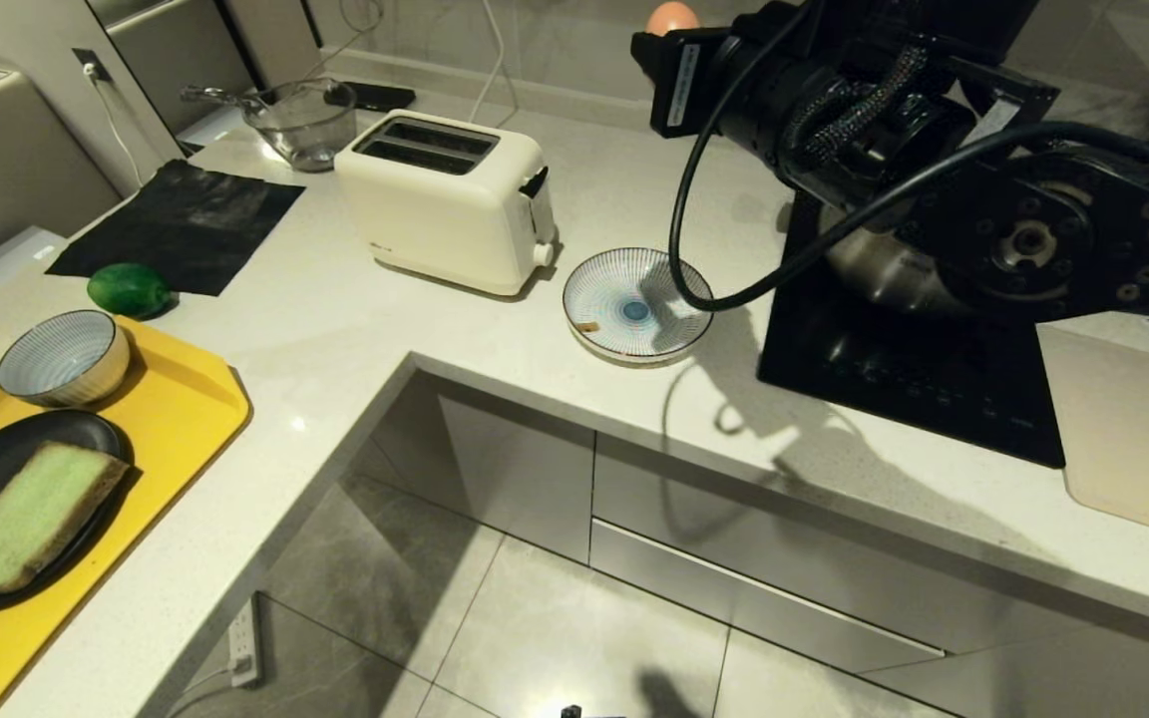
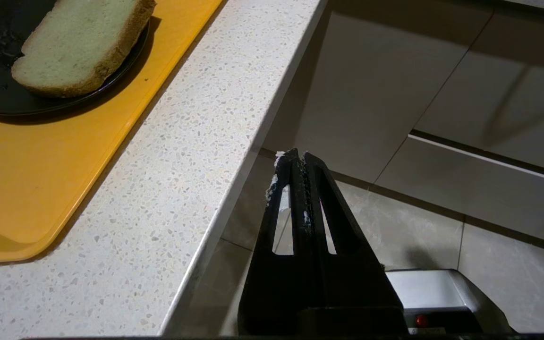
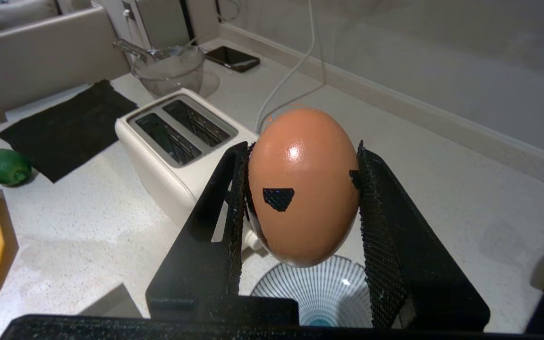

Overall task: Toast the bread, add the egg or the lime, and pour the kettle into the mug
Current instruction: Put the egg in the bowl

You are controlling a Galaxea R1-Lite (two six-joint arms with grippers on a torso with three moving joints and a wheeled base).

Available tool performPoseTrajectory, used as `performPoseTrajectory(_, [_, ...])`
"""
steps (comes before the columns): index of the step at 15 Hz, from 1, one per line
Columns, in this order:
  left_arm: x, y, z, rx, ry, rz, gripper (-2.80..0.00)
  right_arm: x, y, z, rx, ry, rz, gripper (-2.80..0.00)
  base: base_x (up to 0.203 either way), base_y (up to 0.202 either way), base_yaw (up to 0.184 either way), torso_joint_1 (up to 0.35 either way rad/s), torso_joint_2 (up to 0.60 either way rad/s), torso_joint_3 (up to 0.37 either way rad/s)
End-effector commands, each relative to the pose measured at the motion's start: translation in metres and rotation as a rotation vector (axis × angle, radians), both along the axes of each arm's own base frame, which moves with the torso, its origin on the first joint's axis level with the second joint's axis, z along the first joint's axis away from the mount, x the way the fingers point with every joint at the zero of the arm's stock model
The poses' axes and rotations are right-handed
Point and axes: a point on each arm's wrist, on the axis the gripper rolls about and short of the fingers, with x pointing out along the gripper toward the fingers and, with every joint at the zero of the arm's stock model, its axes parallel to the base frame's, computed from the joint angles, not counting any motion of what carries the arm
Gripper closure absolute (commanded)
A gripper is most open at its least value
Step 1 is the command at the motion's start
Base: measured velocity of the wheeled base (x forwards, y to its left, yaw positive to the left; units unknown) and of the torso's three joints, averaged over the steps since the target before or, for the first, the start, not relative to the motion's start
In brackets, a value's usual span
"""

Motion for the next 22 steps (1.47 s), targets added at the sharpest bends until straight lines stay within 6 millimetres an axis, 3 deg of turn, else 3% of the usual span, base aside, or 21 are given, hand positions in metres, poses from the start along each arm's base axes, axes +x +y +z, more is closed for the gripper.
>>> performPoseTrajectory(1, [0.0,0.0,0.0,0.0,0.001,0.0,0.0,-0.015,-0.011,0.008,0.003,-0.001,-0.012,0.0,0.0,0.0,0.0,0.0,0.0,0.0])
performPoseTrajectory(8, [0.0,0.0,0.0,0.0,0.001,0.001,0.0,-0.027,-0.036,0.006,-0.023,0.032,-0.051,0.0,0.0,0.0,0.0,0.0,0.0,0.0])
performPoseTrajectory(14, [0.0,0.0,0.0,0.0,0.001,0.001,0.0,-0.038,-0.045,-0.002,-0.038,0.067,-0.08,0.0,0.0,0.0,0.0,0.0,0.0,0.0])
performPoseTrajectory(22, [0.0,0.0,0.0,0.0,0.001,0.001,0.0,-0.043,-0.048,0.003,-0.031,0.056,-0.077,0.0,0.0,0.0,0.0,0.0,0.0,0.0])
